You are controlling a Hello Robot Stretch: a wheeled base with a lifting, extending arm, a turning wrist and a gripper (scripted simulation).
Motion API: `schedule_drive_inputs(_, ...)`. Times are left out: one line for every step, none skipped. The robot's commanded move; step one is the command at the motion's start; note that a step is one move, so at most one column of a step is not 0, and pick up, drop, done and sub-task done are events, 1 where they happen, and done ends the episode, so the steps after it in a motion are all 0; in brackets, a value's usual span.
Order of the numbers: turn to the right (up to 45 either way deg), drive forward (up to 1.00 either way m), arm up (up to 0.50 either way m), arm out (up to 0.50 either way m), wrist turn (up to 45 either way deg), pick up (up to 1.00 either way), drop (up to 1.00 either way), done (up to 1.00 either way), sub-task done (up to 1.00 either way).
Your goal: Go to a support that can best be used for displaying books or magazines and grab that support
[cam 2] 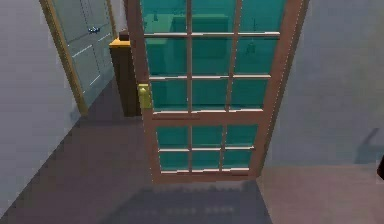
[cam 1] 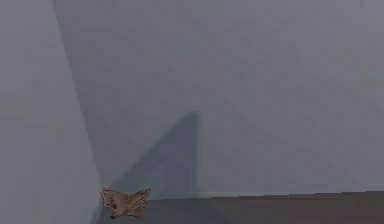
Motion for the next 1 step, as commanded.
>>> schedule_drive_inputs(-9.0, 0.0, 0.0, 0.0, 0.0, 0.0, 0.0, 0.0, 0.0)
